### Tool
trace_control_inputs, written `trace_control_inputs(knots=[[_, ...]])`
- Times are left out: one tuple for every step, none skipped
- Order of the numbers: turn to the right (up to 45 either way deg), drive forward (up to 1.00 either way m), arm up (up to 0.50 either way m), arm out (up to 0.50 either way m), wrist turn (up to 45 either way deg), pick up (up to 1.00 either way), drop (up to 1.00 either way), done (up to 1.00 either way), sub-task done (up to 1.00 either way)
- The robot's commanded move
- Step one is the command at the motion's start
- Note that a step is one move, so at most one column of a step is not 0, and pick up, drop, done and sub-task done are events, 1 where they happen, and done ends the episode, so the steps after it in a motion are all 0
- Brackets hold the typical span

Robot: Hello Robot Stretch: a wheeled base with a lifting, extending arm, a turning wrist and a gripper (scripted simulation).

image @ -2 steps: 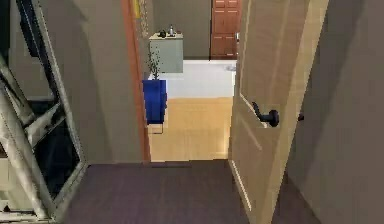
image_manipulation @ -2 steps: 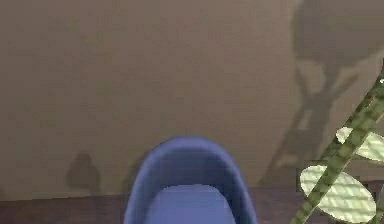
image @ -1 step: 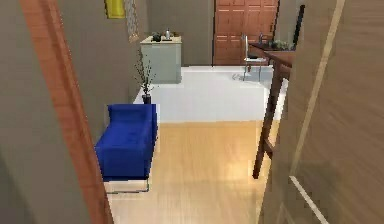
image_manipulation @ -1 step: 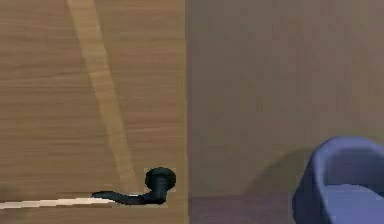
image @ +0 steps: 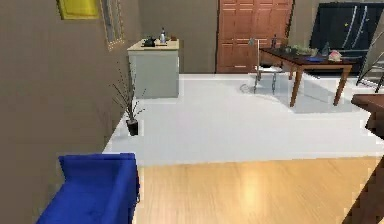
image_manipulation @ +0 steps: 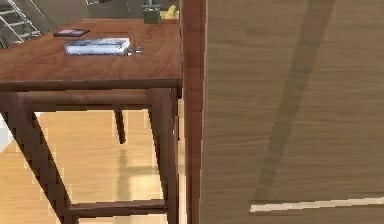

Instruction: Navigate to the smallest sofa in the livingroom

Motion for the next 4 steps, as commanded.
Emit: trace_control_inputs(knots=[[18.0,0.00,0.00,0.00,0.0,0.00,0.00,0.00,0.00],[0.0,0.80,0.00,0.00,0.0,0.00,0.00,0.00,0.00],[9.0,0.00,0.00,0.00,0.0,0.00,0.00,0.00,0.00],[0.0,0.55,0.00,0.00,0.0,0.00,0.00,0.00,0.00]])
